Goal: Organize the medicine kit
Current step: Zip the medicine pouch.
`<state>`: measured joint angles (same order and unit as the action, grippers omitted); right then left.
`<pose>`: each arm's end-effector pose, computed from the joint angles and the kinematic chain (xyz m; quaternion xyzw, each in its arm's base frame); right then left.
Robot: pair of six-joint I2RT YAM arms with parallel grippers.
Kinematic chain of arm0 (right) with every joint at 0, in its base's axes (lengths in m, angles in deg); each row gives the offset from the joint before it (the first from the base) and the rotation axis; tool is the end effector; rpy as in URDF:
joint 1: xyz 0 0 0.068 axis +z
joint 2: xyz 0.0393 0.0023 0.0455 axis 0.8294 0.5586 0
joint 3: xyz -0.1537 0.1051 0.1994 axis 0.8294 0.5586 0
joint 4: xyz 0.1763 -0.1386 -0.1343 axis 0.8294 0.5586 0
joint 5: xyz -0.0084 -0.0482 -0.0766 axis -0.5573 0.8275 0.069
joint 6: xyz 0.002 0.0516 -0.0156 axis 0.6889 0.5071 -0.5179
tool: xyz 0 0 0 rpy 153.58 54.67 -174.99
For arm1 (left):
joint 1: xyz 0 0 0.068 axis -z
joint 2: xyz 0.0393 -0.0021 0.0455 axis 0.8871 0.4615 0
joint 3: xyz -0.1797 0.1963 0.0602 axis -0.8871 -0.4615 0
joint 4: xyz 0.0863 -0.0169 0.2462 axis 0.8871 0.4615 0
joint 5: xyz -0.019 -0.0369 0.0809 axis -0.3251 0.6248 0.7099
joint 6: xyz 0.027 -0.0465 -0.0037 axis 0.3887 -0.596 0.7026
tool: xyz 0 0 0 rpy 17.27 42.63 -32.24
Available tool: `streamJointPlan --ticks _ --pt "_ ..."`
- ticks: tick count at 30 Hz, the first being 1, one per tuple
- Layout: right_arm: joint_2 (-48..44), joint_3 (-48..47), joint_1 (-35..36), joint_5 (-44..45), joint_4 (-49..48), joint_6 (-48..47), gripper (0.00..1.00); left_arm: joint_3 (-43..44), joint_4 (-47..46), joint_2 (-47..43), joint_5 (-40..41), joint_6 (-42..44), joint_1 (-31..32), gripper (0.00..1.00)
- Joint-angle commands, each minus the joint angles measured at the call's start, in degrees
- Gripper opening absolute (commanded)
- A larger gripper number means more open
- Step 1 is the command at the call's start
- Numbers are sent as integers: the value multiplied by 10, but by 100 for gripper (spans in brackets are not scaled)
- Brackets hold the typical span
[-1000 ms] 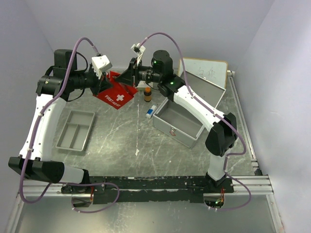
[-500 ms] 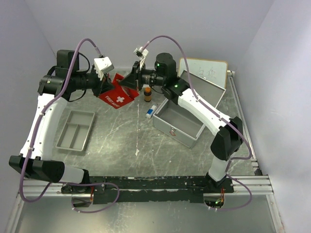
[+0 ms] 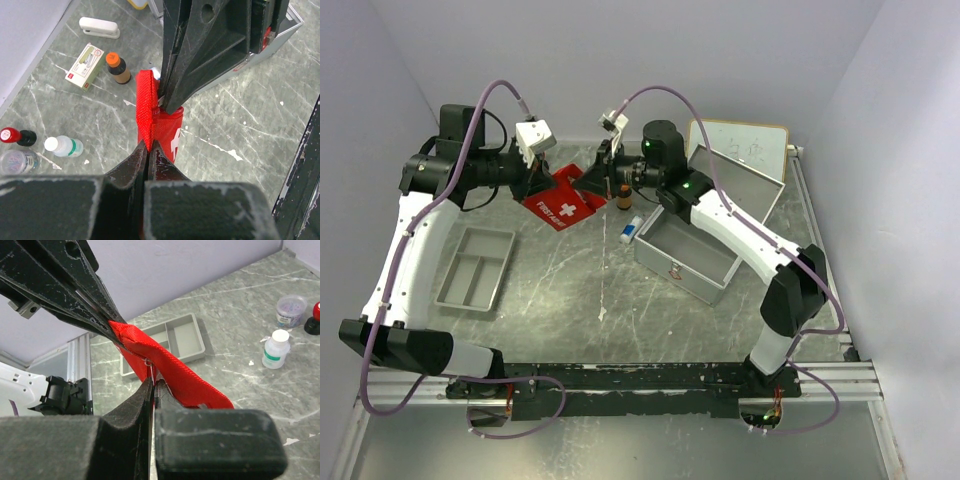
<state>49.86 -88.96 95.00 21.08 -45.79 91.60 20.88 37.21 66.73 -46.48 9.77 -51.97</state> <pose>0.3068 0.2761 0.3886 -0.3572 0.6593 0.4955 0.4384 0.2584 -0.0726 0.4436 0.4490 0.7259 -0.2463 0.4592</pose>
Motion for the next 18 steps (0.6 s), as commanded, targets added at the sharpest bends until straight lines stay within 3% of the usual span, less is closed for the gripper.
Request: streamJointPlan --ticks 1,18 --pt "4 23 -20 61 60 -17 0 33 0 -15 -9 8 -5 7" --pt "-7 104 -21 117 87 -33 0 38 -7 -18 -12 -2 -6 7"
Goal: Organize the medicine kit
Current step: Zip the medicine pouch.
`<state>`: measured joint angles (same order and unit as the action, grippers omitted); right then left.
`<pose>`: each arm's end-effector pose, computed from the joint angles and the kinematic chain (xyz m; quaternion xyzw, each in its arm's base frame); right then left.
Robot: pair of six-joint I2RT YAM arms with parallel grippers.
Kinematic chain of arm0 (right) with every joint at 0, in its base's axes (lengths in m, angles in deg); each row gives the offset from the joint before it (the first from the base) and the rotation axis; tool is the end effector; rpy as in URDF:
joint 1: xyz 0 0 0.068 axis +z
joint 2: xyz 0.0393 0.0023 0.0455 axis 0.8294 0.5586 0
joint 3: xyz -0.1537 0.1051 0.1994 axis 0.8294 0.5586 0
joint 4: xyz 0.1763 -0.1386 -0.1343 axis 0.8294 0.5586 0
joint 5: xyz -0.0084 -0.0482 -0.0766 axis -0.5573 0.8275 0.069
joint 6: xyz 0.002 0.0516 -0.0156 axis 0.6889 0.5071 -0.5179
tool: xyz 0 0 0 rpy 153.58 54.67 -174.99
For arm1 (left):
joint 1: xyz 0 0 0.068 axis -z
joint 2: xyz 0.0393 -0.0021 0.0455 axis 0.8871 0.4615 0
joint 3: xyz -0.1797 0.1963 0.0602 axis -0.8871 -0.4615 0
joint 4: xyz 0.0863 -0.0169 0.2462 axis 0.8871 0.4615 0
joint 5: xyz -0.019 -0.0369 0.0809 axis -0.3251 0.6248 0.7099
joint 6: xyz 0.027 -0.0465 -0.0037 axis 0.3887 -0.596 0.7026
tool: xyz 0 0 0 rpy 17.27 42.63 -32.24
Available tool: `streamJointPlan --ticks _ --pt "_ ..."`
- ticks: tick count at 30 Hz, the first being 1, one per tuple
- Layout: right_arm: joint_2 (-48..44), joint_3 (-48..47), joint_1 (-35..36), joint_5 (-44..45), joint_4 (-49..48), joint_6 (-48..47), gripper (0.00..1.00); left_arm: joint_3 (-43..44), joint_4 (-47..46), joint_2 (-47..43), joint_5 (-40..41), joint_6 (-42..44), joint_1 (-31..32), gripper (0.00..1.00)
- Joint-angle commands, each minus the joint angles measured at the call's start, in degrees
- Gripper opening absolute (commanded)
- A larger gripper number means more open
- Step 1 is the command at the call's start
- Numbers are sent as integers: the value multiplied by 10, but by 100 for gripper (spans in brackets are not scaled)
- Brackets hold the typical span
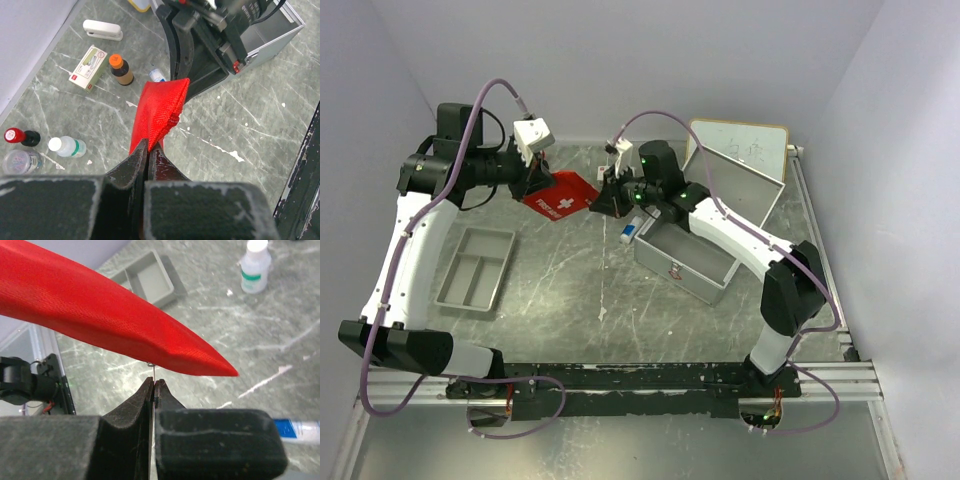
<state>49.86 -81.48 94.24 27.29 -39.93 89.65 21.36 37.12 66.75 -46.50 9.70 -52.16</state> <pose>0.3103 0.2679 0.3321 -0.3246 0.7465 0.4328 0.3874 0.2583 -0.0717 0.4461 0.4482 0.7244 -0.2445 0.4632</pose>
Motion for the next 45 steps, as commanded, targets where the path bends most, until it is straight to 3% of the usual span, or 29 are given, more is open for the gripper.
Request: streamJointPlan --ticks 1,11,17,19,25,27,33,45 --pt "-7 37 -13 62 27 -13 0 36 -5 -18 -14 -3 -3 7" --pt "26 64 -23 129 59 -27 0 55 6 -19 -20 -12 -3 7" --pt "-12 44 -23 119 80 -64 2 50 7 -17 -24 -6 -4 7" --pt "-43 33 -23 100 98 -96 25 51 9 -15 -27 -1 -3 7" --pt "-156 31 -24 109 109 -199 78 51 9 -11 -46 9 -3 7" --pt "-177 52 -24 98 76 -220 88 51 10 -9 -56 11 -3 7" --pt "-124 10 -24 15 47 -266 94 57 12 -7 -82 19 -3 7" --pt "-22 -74 -15 -65 -9 -257 92 61 22 -8 -78 27 -3 7"
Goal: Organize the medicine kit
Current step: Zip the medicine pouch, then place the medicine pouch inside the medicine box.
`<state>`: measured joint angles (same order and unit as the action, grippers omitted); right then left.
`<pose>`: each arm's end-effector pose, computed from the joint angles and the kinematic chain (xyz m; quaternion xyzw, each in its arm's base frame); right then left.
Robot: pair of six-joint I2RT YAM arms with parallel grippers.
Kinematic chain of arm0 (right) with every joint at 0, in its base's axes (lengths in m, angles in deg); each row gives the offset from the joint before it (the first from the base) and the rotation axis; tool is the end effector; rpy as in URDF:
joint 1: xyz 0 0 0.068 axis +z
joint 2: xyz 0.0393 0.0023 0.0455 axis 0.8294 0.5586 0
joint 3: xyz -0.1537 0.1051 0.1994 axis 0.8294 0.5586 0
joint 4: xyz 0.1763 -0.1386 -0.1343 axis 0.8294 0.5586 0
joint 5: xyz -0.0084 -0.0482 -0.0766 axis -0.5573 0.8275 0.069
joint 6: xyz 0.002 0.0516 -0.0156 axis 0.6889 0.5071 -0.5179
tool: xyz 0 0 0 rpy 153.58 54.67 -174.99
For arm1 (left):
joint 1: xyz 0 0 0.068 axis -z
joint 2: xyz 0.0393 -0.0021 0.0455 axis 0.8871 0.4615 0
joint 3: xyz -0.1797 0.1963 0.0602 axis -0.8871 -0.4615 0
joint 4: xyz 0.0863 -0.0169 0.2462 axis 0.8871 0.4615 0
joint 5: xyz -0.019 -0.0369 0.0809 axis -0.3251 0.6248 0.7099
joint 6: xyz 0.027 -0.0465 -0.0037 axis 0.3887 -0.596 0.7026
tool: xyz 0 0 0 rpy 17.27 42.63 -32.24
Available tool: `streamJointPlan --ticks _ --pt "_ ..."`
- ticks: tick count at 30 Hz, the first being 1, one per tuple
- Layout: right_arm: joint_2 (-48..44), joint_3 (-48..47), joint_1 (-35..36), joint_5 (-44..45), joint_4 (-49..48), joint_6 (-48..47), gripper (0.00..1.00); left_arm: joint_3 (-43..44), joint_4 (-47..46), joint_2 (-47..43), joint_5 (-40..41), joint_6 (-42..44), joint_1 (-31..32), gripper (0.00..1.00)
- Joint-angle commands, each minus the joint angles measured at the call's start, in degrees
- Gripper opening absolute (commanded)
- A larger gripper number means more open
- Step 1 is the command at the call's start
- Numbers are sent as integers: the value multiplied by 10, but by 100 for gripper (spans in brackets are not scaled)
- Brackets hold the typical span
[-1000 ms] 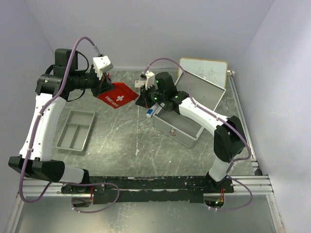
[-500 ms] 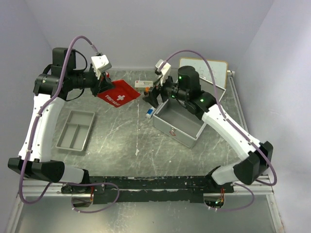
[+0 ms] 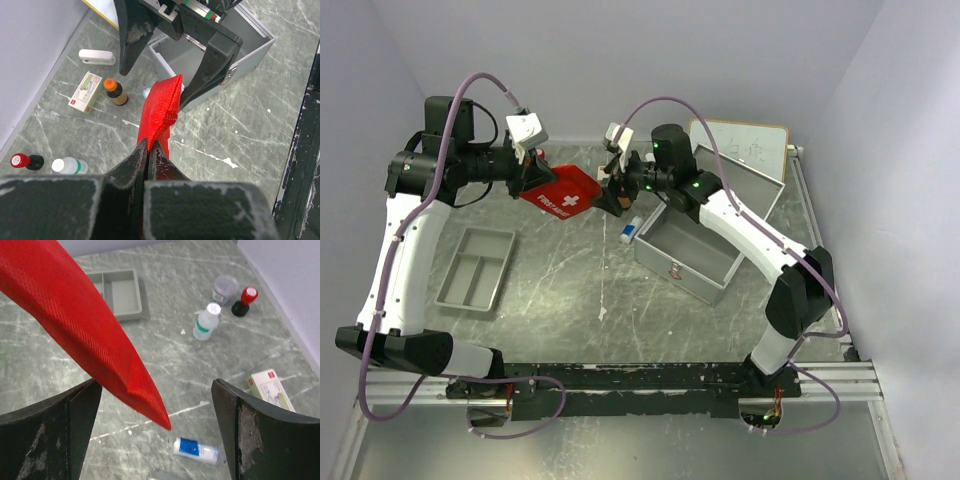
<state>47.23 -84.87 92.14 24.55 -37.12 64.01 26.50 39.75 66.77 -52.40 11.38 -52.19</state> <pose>0.3094 0.2505 0.3659 -0.4791 0.6375 0.3451 0.4949 0.2458 -0.0719 0.4696 0.4754 0.6823 -0.2736 0.4833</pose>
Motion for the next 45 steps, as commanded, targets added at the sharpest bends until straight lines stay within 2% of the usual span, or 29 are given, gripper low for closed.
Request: streamJointPlan --ticks 1,12,14,16,17,18,19,24,25,26,27,29,31,32,38,45 --pt "8 -44 8 -41 -40 2 92 8 -6 -8 -18 10 -3 7" --pt "29 -37 31 -74 -79 42 85 14 -18 3 -26 2 -3 7" --pt "30 -35 35 -72 -93 50 79 18 -20 7 -26 1 -3 7" --pt "38 -44 35 -79 -100 63 61 18 -19 9 -28 1 -3 7" --pt "44 -55 35 -84 -96 67 43 16 -20 9 -29 1 -3 7" --pt "53 -69 34 -86 -82 69 16 13 -21 7 -30 0 -3 7" --pt "62 -81 34 -87 -72 71 1 10 -22 7 -32 1 -3 7" --pt "45 -79 33 -63 -89 91 0 -12 -32 0 -29 5 -3 7" --pt "40 -78 29 -55 -86 91 0 -19 -41 -3 -17 2 -3 10" --pt "34 -80 26 -48 -77 91 0 -27 -51 -7 -4 -2 -3 20" --pt "30 -84 21 -42 -63 90 0 -34 -68 -12 9 -10 -3 37" --pt "23 -95 10 -32 -29 89 0 -55 -106 -24 41 -34 -3 63" --pt "17 -108 0 -20 18 84 0 -71 -138 -37 71 -52 -3 84" --pt "14 -115 -5 -11 42 82 0 -76 -150 -41 85 -60 -3 90" --pt "-1 -174 -50 45 201 57 0 -100 -195 -50 157 -94 -3 93" --pt "25 -245 -97 136 422 16 0 -104 -238 -49 263 -132 -3 93"
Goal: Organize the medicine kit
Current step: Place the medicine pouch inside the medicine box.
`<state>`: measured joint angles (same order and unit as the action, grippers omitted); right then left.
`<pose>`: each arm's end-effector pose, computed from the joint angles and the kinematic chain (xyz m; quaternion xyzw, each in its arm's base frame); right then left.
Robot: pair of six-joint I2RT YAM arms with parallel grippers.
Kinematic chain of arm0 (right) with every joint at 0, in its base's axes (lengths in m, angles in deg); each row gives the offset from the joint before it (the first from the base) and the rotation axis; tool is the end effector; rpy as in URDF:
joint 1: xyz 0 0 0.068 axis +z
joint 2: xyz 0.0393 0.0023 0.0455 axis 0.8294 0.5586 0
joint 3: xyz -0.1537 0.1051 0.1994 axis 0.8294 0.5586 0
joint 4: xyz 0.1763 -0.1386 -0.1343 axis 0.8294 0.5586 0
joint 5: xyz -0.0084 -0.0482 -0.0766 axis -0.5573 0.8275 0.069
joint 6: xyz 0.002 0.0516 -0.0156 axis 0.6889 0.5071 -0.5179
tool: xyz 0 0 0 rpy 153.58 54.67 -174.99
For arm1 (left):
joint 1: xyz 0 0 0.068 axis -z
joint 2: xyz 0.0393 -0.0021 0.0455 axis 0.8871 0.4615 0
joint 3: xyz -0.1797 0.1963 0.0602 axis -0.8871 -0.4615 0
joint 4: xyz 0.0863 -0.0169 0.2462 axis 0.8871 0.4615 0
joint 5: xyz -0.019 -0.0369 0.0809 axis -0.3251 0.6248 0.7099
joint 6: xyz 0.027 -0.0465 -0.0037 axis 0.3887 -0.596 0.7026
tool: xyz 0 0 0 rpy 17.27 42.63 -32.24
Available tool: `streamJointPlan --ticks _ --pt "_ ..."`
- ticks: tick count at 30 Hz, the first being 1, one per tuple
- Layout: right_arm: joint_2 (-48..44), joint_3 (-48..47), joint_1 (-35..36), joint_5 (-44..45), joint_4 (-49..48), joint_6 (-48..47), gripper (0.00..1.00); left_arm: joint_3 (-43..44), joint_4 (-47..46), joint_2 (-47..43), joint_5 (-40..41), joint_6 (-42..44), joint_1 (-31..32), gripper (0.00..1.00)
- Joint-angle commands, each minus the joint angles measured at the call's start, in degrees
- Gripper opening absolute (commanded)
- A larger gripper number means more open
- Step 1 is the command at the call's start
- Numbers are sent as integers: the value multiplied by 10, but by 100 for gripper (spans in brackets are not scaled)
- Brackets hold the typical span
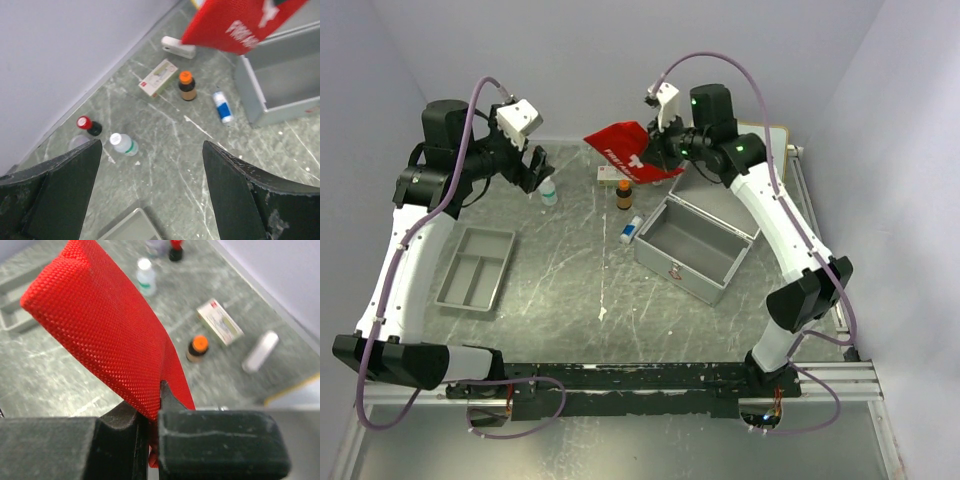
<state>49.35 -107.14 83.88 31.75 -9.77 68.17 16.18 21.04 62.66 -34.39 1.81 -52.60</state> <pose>0.3290 0.1921 0.4367 -0.3774 0.7454 0.2796 0.4730 0.2612 -0.0640 0.4589 0.3709 0.7275 -0.1529 0.5566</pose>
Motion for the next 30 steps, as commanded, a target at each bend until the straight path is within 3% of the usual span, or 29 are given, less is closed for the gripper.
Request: streamJointPlan --ticks 1,10,24,30 --pt "-2 -11 -14 74 156 -25 0 -2 -57 -8 100 -44 1 93" --pt "-54 110 -43 139 175 -23 0 0 -79 -8 135 -66 1 92" --pt "-64 139 -79 179 230 -60 0 -16 -74 -20 109 -50 1 92" --pt "-93 180 -83 146 254 -100 0 -22 -74 -23 96 -44 1 92"
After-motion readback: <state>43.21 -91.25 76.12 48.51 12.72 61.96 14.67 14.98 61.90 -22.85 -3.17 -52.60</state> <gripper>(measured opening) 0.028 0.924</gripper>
